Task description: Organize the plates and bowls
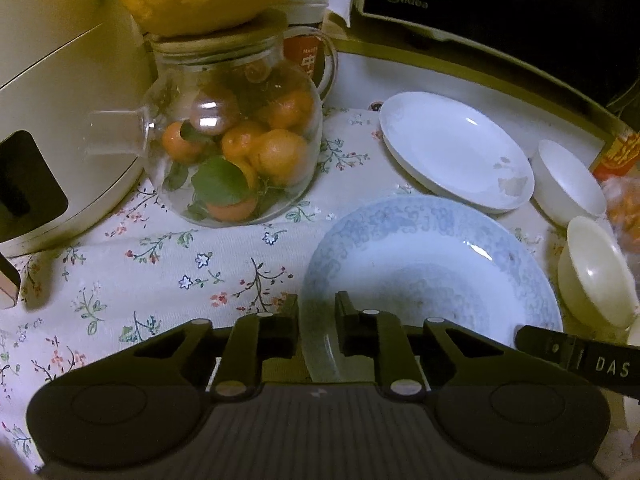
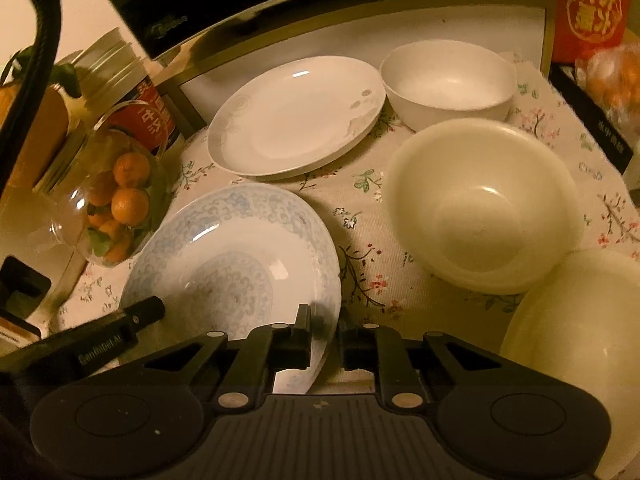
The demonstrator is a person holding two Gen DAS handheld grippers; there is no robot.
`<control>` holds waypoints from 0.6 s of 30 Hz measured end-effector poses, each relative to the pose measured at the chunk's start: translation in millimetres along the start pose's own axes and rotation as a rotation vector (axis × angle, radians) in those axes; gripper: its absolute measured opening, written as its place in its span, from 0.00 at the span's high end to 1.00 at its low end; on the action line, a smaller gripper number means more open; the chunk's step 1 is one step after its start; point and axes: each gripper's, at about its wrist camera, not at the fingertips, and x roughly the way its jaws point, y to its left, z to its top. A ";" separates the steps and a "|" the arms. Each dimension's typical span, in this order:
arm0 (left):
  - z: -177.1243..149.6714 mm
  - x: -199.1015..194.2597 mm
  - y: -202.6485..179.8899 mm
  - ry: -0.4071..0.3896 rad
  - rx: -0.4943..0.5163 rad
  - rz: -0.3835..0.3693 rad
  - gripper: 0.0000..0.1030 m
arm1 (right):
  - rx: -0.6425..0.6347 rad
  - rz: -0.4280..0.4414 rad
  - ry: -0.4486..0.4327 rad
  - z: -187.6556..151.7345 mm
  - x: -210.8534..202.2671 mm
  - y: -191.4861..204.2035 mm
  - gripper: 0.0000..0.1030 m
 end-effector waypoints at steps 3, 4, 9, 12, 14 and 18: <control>-0.1 -4.0 -0.8 -0.006 0.007 -0.009 0.87 | -0.021 -0.004 -0.012 0.8 -5.2 1.2 0.88; -0.1 -5.4 -1.5 -0.006 0.008 -0.012 0.87 | -0.025 -0.004 -0.016 1.3 -7.1 1.4 0.88; -0.7 -10.3 -5.1 -0.010 0.009 -0.020 0.87 | -0.032 -0.019 -0.034 3.8 -14.7 1.8 0.87; -0.9 -13.5 -3.8 -0.013 0.004 -0.030 0.87 | -0.037 -0.026 -0.043 4.1 -17.8 3.0 0.87; -1.8 -16.7 -2.1 -0.017 -0.003 -0.036 0.87 | -0.034 -0.022 -0.044 3.2 -19.7 2.7 0.87; -2.1 -25.1 1.9 -0.027 -0.016 -0.052 0.87 | -0.036 -0.015 -0.051 -1.1 -25.7 3.9 0.87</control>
